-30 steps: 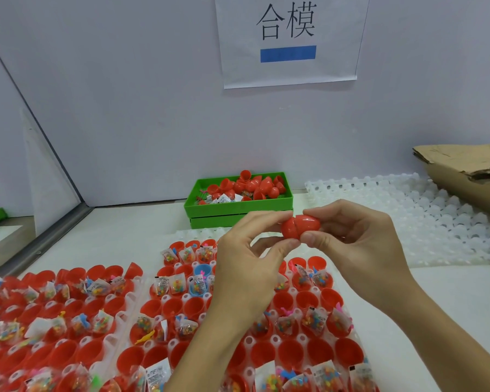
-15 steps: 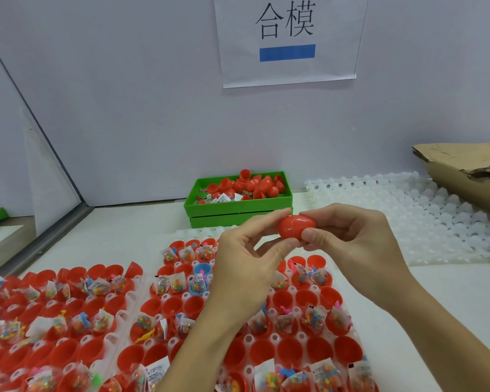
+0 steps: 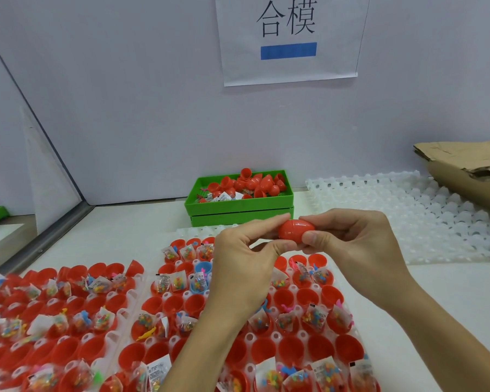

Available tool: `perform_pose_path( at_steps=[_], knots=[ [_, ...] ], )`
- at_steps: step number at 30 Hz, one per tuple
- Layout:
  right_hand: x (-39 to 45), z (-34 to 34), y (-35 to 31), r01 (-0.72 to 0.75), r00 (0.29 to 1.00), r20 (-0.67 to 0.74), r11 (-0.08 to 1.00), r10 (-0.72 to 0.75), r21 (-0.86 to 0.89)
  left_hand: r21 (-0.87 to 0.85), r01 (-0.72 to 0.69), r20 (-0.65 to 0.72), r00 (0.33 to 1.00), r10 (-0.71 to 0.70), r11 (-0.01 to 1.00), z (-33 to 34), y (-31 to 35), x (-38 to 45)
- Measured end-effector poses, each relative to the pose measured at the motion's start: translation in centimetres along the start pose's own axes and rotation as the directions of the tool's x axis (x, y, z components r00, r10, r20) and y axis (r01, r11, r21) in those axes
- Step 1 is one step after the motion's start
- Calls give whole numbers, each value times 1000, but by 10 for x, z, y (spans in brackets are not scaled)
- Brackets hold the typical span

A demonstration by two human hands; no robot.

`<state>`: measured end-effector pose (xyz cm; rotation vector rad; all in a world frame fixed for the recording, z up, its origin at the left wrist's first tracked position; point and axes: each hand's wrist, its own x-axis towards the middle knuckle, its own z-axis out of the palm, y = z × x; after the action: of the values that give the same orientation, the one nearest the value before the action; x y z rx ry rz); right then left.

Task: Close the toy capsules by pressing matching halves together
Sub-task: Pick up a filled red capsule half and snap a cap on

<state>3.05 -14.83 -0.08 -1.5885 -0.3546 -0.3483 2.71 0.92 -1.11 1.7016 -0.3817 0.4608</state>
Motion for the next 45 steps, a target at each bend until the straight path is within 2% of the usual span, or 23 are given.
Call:
perform_pose_path(
  at_steps=[6,17,20,24,26,29,30,32,34,36,39,42,45],
  knots=[
    [0,0,1,14,1000,-13,999,-15,-36,-22,-10,26,1000,10,1000,2,-6,0],
    [-3,7,11,0,1000,-15,991,-2,-133,272,-161,31,987,159,949,6,-21,-1],
    [-4,9,12,15,999,-29,984,-21,-178,298,-159,25,987,158,941,5,-20,-3],
    [-4,9,6,40,999,32,979,-34,-199,310,-149,65,989,136,939,2,-16,-1],
    [-3,6,4,10,999,50,992,-4,-128,286,-140,69,990,125,948,-1,-16,2],
    [-1,5,3,-147,989,36,983,143,114,108,-80,65,995,73,991,-4,-17,3],
    [0,4,5,-225,974,75,955,214,195,43,-50,75,996,46,998,-4,-16,3],
    [0,2,5,-380,918,256,861,304,338,-21,-22,91,996,24,1000,-4,-15,4],
    [0,-1,3,-471,854,431,788,293,397,-42,-35,114,993,40,999,-5,-15,4],
    [-1,-3,1,-489,829,501,755,248,436,-89,-34,128,991,46,995,-6,-12,5],
    [-2,-2,2,-471,842,493,745,220,472,-138,-52,142,987,72,989,-7,-7,4],
    [-2,3,7,-413,890,391,774,233,479,-114,-29,185,982,49,993,-9,-9,4],
    [-1,7,10,-323,941,260,811,218,487,-231,165,295,951,-93,959,-7,-12,3]
  ],
)
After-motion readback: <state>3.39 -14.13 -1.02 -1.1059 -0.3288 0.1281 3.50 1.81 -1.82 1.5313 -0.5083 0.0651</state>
